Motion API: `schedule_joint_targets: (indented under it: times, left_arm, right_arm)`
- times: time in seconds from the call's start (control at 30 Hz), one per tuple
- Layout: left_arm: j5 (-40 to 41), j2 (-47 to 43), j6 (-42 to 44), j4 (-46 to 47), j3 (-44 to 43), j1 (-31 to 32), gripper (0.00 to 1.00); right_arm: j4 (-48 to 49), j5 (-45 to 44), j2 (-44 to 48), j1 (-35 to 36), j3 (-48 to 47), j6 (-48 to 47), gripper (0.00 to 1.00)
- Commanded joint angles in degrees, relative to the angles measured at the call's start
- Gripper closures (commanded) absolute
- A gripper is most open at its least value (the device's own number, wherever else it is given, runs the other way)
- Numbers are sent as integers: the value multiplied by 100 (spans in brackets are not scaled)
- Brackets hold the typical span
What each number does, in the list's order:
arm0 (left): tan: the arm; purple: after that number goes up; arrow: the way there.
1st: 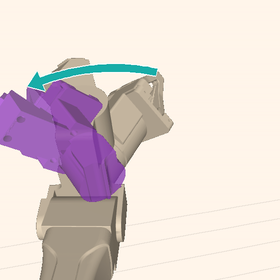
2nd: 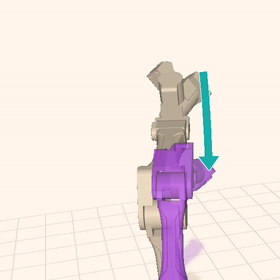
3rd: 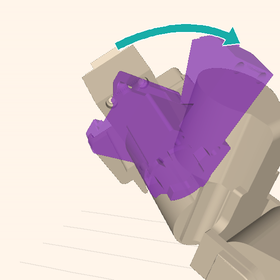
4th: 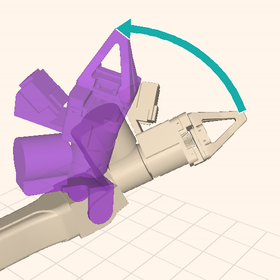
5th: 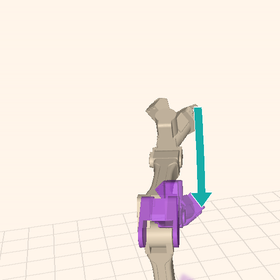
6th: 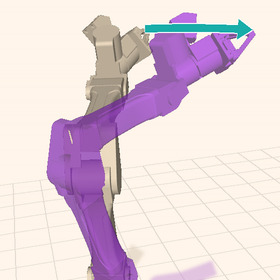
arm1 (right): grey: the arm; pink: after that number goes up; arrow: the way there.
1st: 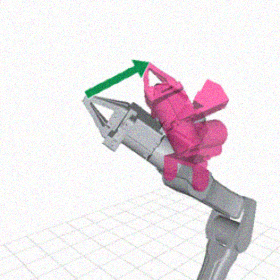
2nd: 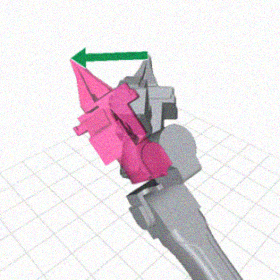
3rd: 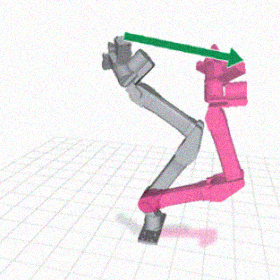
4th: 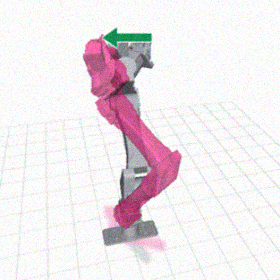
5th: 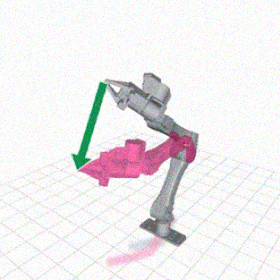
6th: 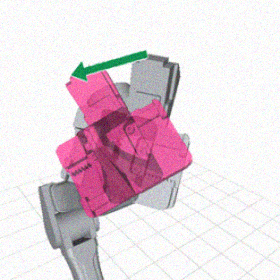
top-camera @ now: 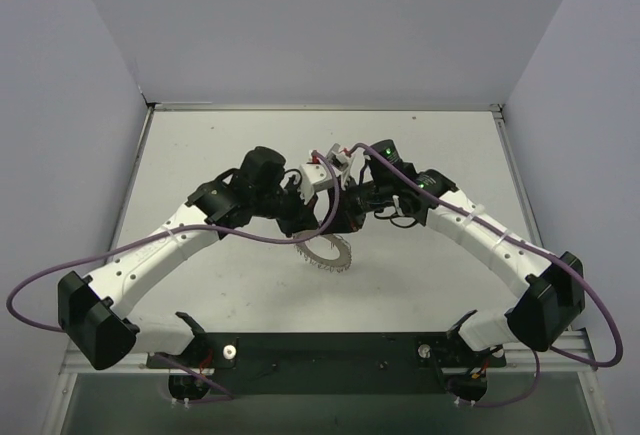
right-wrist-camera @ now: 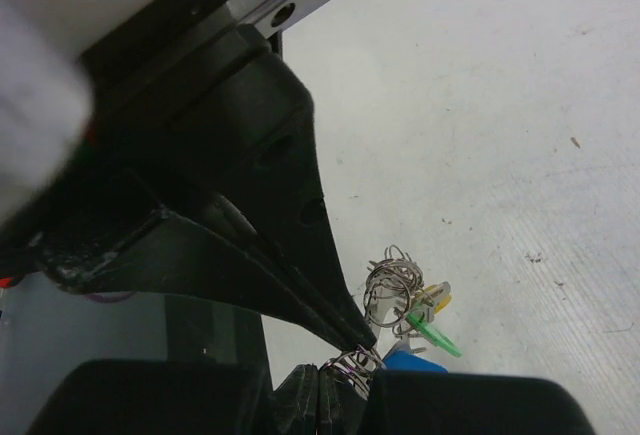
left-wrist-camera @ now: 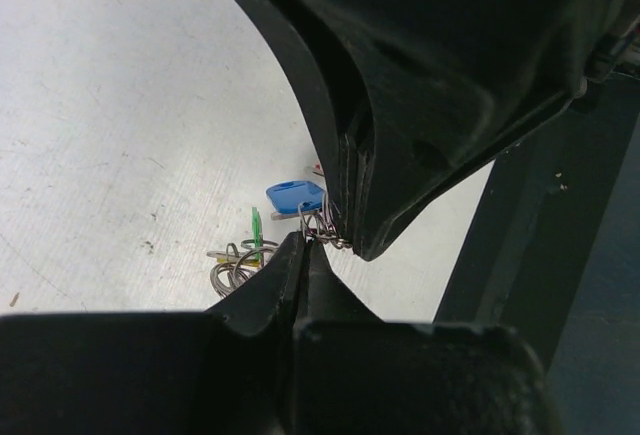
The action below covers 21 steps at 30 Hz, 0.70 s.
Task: Put the keys on the keyring
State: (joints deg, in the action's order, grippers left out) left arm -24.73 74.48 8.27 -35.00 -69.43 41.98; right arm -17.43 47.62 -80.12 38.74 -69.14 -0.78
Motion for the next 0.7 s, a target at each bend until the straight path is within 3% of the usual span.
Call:
schedule_joint_targets:
  times: [0.0, 0.57, 0.67]
  left_arm:
    - [-286, 93, 228, -446, -413, 21, 100]
    - [-67, 269, -1081, 626, -247, -172, 100]
    - [38, 243, -1301, 801, -176, -330, 100]
  right_arm:
    - [-32, 415, 216, 169, -99, -344, 100]
    - [-24, 336, 303, 388, 24, -458, 100]
    - [-32, 371, 347, 441, 50, -529, 93]
